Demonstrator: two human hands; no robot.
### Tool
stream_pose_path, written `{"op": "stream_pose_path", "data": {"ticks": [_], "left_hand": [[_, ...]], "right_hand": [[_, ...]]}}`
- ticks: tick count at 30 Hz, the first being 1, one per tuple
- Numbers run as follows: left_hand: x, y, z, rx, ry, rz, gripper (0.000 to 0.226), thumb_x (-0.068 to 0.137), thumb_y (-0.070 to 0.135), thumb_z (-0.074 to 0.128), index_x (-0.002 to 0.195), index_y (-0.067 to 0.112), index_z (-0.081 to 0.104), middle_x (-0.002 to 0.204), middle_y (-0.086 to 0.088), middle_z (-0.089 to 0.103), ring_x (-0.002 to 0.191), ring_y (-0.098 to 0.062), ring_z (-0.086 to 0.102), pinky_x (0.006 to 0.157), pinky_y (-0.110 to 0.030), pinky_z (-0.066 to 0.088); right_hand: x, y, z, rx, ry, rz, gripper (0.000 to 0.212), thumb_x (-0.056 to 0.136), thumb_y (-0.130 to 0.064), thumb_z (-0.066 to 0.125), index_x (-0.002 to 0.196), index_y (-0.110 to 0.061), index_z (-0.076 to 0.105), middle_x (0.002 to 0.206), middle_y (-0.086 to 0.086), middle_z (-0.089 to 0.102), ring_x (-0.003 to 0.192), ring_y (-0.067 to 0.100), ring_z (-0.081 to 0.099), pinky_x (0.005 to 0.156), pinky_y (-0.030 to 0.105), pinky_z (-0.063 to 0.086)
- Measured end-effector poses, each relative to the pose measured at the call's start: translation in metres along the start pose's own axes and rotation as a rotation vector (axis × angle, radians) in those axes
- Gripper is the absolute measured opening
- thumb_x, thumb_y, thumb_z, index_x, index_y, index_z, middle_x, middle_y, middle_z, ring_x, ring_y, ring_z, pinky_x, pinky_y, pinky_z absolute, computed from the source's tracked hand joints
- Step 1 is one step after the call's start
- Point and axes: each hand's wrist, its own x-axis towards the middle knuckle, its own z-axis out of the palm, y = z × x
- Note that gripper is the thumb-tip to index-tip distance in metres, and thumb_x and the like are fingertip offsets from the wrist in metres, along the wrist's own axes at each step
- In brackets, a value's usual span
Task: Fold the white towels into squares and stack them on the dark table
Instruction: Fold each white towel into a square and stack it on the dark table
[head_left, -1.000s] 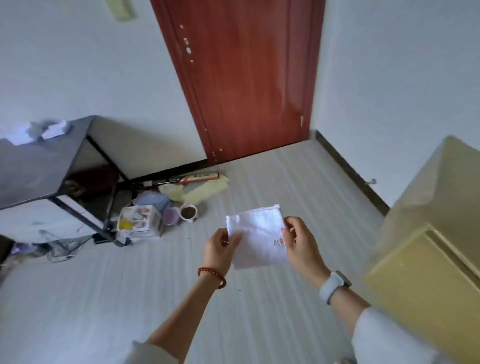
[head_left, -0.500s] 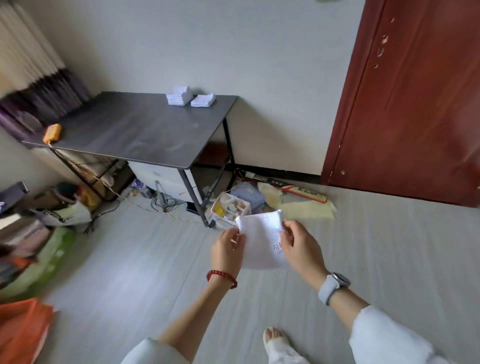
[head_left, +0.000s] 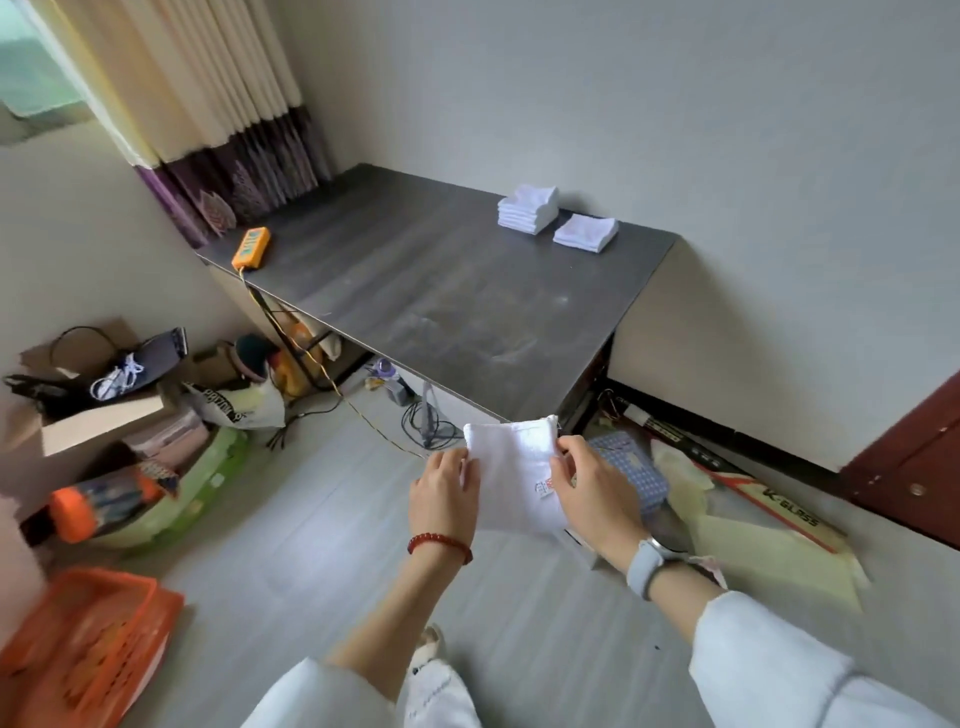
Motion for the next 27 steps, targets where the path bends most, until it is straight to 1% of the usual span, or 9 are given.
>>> {"op": "stream_pose_path", "data": {"ticks": [3, 4, 7, 10, 12, 14, 17, 22, 27], "left_hand": [[0.084, -0.026, -0.009, -0.044, 0.021, -0.001, 0.020, 0.093, 0.016, 0.049, 0.106, 0.008, 0.062, 0.102, -0.006, 0.060, 0.087, -0.028, 0.057, 0.069, -0.026, 0.035], [0.126, -0.043, -0.013, -0.046, 0.007, 0.010, 0.020, 0.093, 0.017, 0.050, 0.106, 0.008, 0.062, 0.102, -0.006, 0.061, 0.087, -0.028, 0.057, 0.068, -0.025, 0.033], [0.198, -0.064, -0.025, -0.050, -0.018, 0.034, 0.019, 0.091, 0.015, 0.051, 0.104, 0.008, 0.063, 0.100, -0.005, 0.061, 0.088, -0.025, 0.055, 0.069, -0.022, 0.031], [0.286, -0.084, -0.031, -0.060, -0.124, 0.064, 0.013, 0.090, 0.015, 0.052, 0.095, 0.008, 0.063, 0.085, -0.001, 0.055, 0.076, -0.018, 0.047, 0.062, -0.019, 0.024], [0.335, -0.082, -0.026, -0.057, -0.207, 0.075, 0.009, 0.089, 0.015, 0.052, 0.086, 0.012, 0.061, 0.080, 0.001, 0.052, 0.074, -0.018, 0.047, 0.061, -0.020, 0.025], [0.373, -0.074, -0.010, -0.053, -0.295, 0.093, 0.009, 0.088, 0.017, 0.052, 0.082, 0.014, 0.057, 0.083, -0.003, 0.057, 0.076, -0.021, 0.050, 0.064, -0.023, 0.030], [0.417, -0.049, 0.025, -0.084, -0.422, 0.130, 0.012, 0.088, 0.018, 0.051, 0.088, 0.011, 0.061, 0.089, -0.005, 0.062, 0.082, -0.023, 0.054, 0.069, -0.025, 0.037], [0.491, 0.013, 0.085, -0.151, -0.554, 0.213, 0.015, 0.088, 0.020, 0.052, 0.094, 0.011, 0.063, 0.088, 0.002, 0.060, 0.082, -0.016, 0.053, 0.070, -0.022, 0.037], [0.576, 0.089, 0.157, -0.194, -0.605, 0.291, 0.019, 0.091, 0.022, 0.050, 0.100, 0.011, 0.063, 0.086, 0.004, 0.059, 0.080, -0.014, 0.053, 0.071, -0.022, 0.039]], "right_hand": [[0.071, -0.032, 0.046, 0.035, 0.010, -0.003, 0.022, 0.094, -0.026, 0.045, 0.112, -0.015, 0.053, 0.105, 0.000, 0.065, 0.094, 0.029, 0.059, 0.062, 0.028, 0.028], [0.104, -0.050, 0.070, 0.043, 0.014, 0.015, 0.022, 0.094, -0.026, 0.045, 0.112, -0.014, 0.053, 0.105, 0.000, 0.065, 0.095, 0.028, 0.059, 0.062, 0.028, 0.028], [0.157, -0.082, 0.102, 0.102, -0.007, 0.093, 0.022, 0.094, -0.026, 0.045, 0.111, -0.016, 0.053, 0.104, 0.001, 0.065, 0.097, 0.029, 0.058, 0.066, 0.031, 0.035], [0.223, -0.109, 0.133, 0.162, -0.028, 0.212, 0.022, 0.094, -0.028, 0.046, 0.111, -0.017, 0.053, 0.100, 0.001, 0.066, 0.093, 0.027, 0.059, 0.066, 0.029, 0.036], [0.259, -0.114, 0.137, 0.196, -0.021, 0.281, 0.023, 0.094, -0.029, 0.046, 0.112, -0.016, 0.054, 0.100, -0.001, 0.065, 0.093, 0.024, 0.059, 0.067, 0.027, 0.037], [0.290, -0.108, 0.137, 0.196, -0.015, 0.339, 0.024, 0.094, -0.029, 0.046, 0.113, -0.016, 0.054, 0.102, -0.001, 0.065, 0.094, 0.022, 0.059, 0.069, 0.026, 0.037], [0.330, -0.087, 0.131, 0.178, 0.038, 0.429, 0.024, 0.095, -0.029, 0.045, 0.112, -0.015, 0.054, 0.101, -0.001, 0.065, 0.092, 0.021, 0.059, 0.069, 0.027, 0.039], [0.405, -0.040, 0.113, 0.179, 0.163, 0.536, 0.023, 0.094, -0.029, 0.045, 0.109, -0.014, 0.054, 0.100, 0.001, 0.064, 0.092, 0.023, 0.060, 0.076, 0.039, 0.049], [0.503, 0.023, 0.091, 0.194, 0.286, 0.598, 0.022, 0.095, -0.027, 0.045, 0.109, -0.013, 0.054, 0.090, -0.002, 0.060, 0.083, 0.019, 0.055, 0.069, 0.030, 0.042]]}}
